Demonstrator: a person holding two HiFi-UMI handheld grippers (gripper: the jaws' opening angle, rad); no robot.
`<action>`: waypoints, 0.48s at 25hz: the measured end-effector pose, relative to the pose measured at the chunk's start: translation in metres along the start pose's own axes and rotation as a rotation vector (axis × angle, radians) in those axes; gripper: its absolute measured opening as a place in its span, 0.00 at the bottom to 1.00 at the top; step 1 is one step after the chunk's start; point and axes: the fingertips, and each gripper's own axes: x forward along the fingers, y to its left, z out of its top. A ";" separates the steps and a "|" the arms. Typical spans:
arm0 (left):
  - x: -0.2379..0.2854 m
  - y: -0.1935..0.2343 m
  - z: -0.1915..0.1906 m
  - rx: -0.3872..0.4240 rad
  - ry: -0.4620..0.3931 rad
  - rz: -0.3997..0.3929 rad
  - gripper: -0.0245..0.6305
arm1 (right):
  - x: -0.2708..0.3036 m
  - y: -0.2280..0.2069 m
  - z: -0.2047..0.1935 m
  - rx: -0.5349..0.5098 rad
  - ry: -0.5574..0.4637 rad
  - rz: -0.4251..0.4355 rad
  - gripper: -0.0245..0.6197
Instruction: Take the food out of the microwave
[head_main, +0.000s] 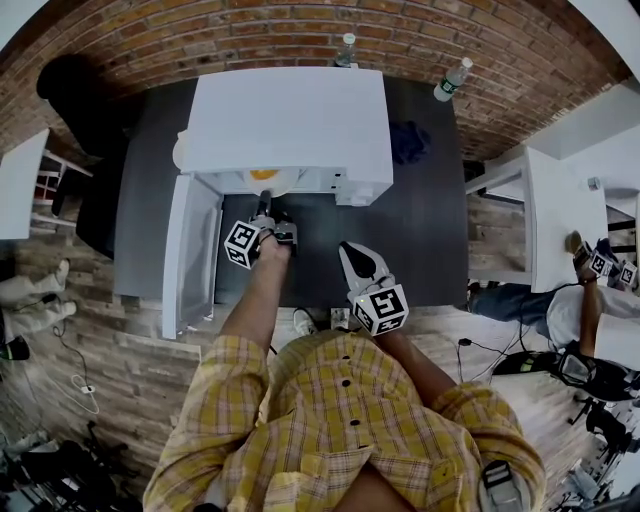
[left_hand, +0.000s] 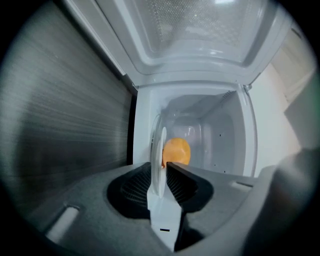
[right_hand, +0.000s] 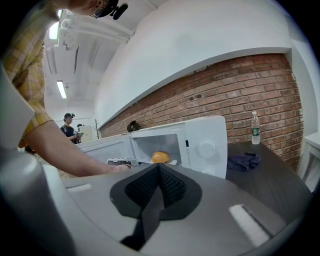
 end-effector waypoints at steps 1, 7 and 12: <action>0.001 -0.001 0.000 0.002 0.004 -0.001 0.18 | 0.000 0.000 0.000 -0.001 0.001 -0.002 0.04; 0.006 0.001 -0.001 0.013 0.010 0.021 0.10 | 0.001 0.000 -0.003 0.007 0.006 -0.009 0.04; 0.008 0.001 0.000 0.032 0.008 0.023 0.06 | 0.001 -0.002 -0.003 0.009 0.004 -0.016 0.04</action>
